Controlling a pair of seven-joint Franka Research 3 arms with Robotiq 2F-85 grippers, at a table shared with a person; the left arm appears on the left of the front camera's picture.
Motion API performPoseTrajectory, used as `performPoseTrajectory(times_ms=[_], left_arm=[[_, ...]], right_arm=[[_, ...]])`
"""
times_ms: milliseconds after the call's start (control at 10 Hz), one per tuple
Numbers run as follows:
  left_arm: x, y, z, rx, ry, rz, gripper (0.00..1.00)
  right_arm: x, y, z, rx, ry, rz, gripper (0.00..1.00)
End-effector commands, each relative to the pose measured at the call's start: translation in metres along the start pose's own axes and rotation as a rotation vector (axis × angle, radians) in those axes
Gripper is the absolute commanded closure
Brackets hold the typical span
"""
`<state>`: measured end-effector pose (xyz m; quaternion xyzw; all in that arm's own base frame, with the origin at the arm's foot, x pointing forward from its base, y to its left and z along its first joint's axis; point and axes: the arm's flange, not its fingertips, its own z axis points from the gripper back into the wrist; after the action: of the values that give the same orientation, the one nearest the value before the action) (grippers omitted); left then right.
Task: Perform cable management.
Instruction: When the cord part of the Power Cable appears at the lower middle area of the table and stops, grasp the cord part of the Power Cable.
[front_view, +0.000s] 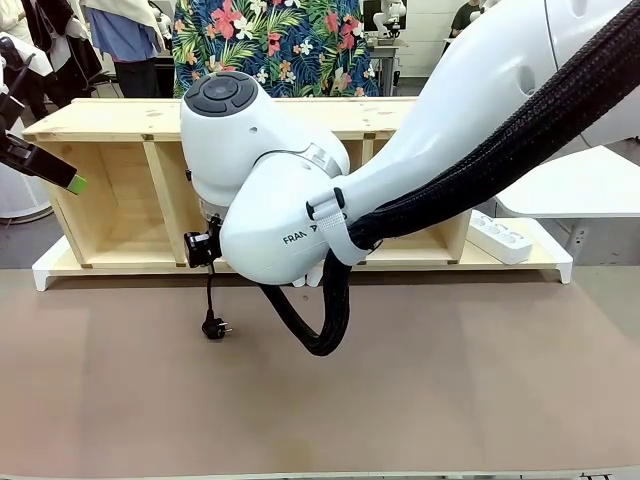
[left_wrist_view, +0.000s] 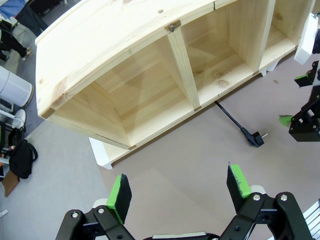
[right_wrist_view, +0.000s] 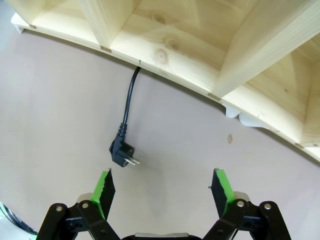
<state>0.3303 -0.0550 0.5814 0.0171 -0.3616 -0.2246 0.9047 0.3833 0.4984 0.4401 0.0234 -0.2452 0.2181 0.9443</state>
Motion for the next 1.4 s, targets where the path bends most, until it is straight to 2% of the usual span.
performPoseTrajectory(times_ms=[0, 500, 800, 1300], left_arm=[[0.0, 0.0, 0.001, 0.002, -0.006, 0.002, 0.0], [0.0, 0.0, 0.001, 0.002, -0.006, 0.002, 0.0], [0.0, 0.0, 0.001, 0.002, -0.006, 0.002, 0.0], [0.0, 0.0, 0.001, 0.002, -0.006, 0.002, 0.0]], right_arm=[[0.0, 0.0, -0.001, 0.0, 0.002, 0.001, 0.0], [0.0, -0.001, 0.0, -0.001, 0.0, -0.001, 0.0], [0.019, 0.029, -0.047, 0.077, 0.082, 0.003, 0.0], [0.018, 0.044, -0.07, 0.113, 0.164, -0.033, 0.0]])
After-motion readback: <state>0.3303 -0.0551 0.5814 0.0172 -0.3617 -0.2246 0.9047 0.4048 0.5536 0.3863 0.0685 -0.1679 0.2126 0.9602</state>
